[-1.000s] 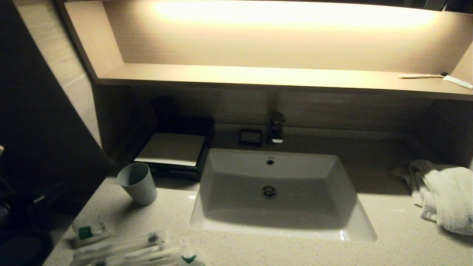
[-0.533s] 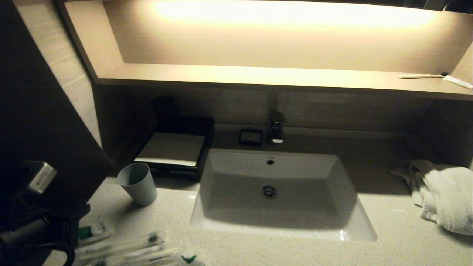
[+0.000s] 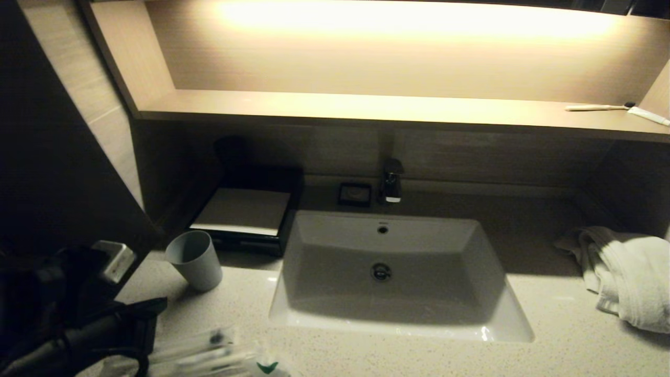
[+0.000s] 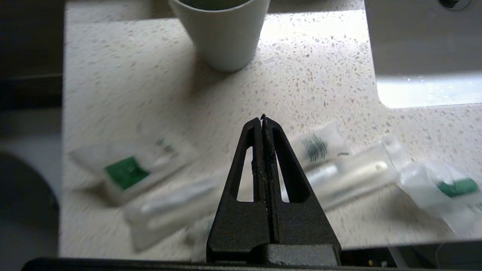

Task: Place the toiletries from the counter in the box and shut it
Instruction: Pick up the cup

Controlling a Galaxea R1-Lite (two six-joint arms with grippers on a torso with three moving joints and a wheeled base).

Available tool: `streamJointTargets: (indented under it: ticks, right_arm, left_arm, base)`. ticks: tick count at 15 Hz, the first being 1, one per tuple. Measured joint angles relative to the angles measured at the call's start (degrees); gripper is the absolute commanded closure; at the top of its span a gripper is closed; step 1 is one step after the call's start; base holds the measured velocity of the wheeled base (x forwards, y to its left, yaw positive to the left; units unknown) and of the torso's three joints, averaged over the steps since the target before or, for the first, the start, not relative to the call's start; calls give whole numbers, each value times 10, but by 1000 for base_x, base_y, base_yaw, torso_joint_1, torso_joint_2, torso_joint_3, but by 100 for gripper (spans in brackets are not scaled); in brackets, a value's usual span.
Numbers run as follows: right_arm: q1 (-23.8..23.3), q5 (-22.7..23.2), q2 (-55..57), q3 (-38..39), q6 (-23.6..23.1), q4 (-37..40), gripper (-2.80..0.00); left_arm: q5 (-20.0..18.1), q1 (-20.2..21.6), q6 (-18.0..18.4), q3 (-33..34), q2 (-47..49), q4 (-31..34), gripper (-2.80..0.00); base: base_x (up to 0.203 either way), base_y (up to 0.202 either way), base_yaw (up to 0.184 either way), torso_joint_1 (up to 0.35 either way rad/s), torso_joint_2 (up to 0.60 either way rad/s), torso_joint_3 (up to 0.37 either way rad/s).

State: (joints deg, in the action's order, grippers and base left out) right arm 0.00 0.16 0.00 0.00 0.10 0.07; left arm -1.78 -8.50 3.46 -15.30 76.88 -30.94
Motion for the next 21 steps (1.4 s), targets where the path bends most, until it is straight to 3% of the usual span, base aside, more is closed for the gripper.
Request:
streamJointTargets:
  ticks: [7, 12, 13, 21]
  right_arm:
    - [0, 0, 0, 0, 0, 0, 0]
    - [0, 0, 0, 0, 0, 0, 0]
    - [0, 0, 0, 0, 0, 0, 0]
    - [0, 0, 0, 0, 0, 0, 0]
  left_arm:
    - [3, -4, -20, 19, 85, -86, 0]
    - [9, -3, -20, 14, 113, -92, 0]
    - [16, -3, -21, 12, 119, -92, -280]
    - [20, -3, -25, -21, 157, -92, -280]
  base:
    - [0, 0, 0, 0, 0, 0]
    - [0, 0, 0, 0, 0, 0]
    - [0, 0, 0, 0, 0, 0]
    - [0, 0, 0, 0, 0, 0]
